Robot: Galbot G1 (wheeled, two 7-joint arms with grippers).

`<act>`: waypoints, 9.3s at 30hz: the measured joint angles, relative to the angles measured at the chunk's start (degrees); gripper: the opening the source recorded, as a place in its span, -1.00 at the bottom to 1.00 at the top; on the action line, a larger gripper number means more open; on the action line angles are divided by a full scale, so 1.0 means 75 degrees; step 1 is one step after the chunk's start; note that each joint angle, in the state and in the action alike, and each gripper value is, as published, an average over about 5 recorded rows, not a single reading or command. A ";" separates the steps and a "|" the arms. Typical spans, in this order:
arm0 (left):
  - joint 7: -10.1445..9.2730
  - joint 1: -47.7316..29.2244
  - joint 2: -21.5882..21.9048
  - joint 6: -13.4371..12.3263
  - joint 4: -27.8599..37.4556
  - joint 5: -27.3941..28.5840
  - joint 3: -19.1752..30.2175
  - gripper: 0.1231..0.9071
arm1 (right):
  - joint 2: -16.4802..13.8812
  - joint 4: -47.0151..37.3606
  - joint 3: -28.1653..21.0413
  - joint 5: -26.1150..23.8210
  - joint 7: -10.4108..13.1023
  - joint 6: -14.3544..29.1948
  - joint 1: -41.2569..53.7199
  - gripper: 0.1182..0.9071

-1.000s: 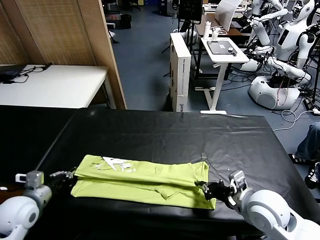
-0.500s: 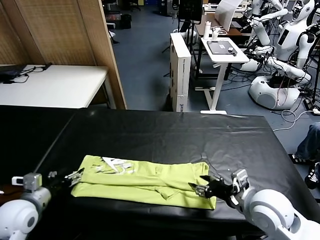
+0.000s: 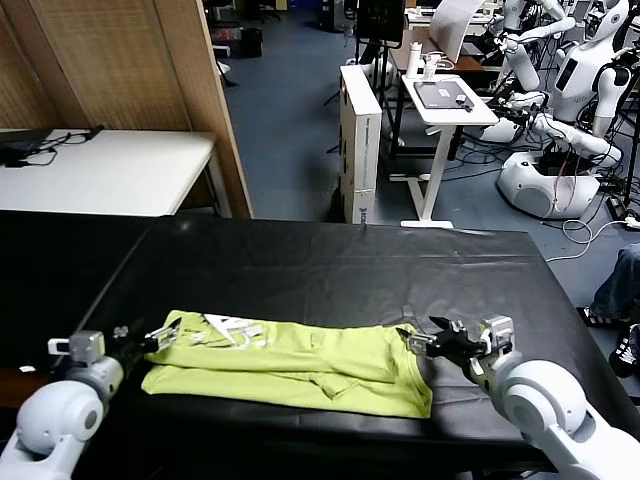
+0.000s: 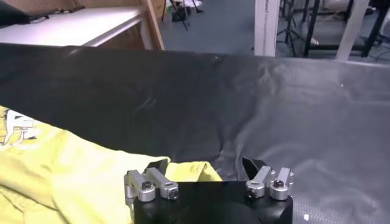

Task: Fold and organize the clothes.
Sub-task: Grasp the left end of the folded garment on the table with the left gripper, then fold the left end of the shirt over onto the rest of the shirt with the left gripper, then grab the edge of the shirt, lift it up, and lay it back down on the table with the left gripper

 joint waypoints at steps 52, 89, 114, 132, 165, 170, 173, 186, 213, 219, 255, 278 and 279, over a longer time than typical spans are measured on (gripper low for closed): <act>-0.0076 -0.0919 -0.0062 -0.0093 0.0676 0.0038 0.0307 -0.94 | 0.0411 -0.0477 -0.0087 -0.0273 -0.0235 0.0772 0.0122 -0.66; 0.0764 0.1294 0.0612 0.1158 -0.0189 -0.3456 -0.1642 1.00 | 0.0134 0.1838 0.2830 -0.0387 -0.2002 0.2802 -0.3430 1.00; 0.0571 0.1193 0.0062 0.1139 -0.0222 -0.3860 -0.1427 0.83 | 0.0439 0.2267 0.2737 -0.0390 -0.1961 0.2721 -0.3618 1.00; 0.0121 0.1283 -0.0027 0.1181 -0.0466 -0.4293 -0.1563 -0.85 | 0.0683 0.2234 0.2443 -0.0669 -0.1948 0.2774 -0.3599 1.00; -0.1102 0.0942 -0.0504 0.1162 -0.2872 -0.3008 0.0175 -0.89 | 0.1093 0.1501 0.2386 -0.1678 -0.1941 0.3079 -0.3501 1.00; -0.1287 0.0670 -0.0737 0.1159 -0.2828 -0.3020 0.1125 -0.89 | 0.1200 0.1474 0.2382 -0.1826 -0.1959 0.3128 -0.3607 1.00; -0.1440 0.0504 -0.0867 0.1159 -0.2794 -0.3030 0.1650 -0.89 | 0.1228 0.1478 0.2377 -0.1899 -0.1963 0.3138 -0.3658 1.00; -0.1584 -0.0266 -0.1336 0.1158 -0.2566 -0.3117 0.3037 -0.89 | 0.1387 0.1480 0.2418 -0.2278 -0.1990 0.3228 -0.3968 1.00; -0.1561 -0.0790 -0.2369 0.1159 -0.1839 -0.2643 0.3906 -0.89 | 0.1492 0.1463 0.2480 -0.2419 -0.1980 0.3253 -0.4118 1.00; -0.1380 -0.0691 -0.2454 0.1159 -0.1828 -0.2215 0.3938 -0.86 | 0.1417 0.1457 0.2411 -0.2413 -0.1986 0.3244 -0.4083 1.00; -0.0622 0.0614 -0.2192 0.0702 -0.2444 -0.0962 0.1415 1.00 | 0.0709 0.0181 -0.0229 -0.3750 -0.1524 0.2916 -0.1243 1.00; 0.0082 0.1269 -0.2601 -0.0667 -0.2361 0.0739 0.1098 1.00 | 0.0626 0.0601 0.0624 -0.2865 -0.1476 0.2898 -0.1706 1.00; 0.0127 0.1270 -0.2657 -0.0741 -0.2316 0.0813 0.1100 1.00 | 0.0601 0.0695 0.0697 -0.2733 -0.1473 0.2900 -0.1751 1.00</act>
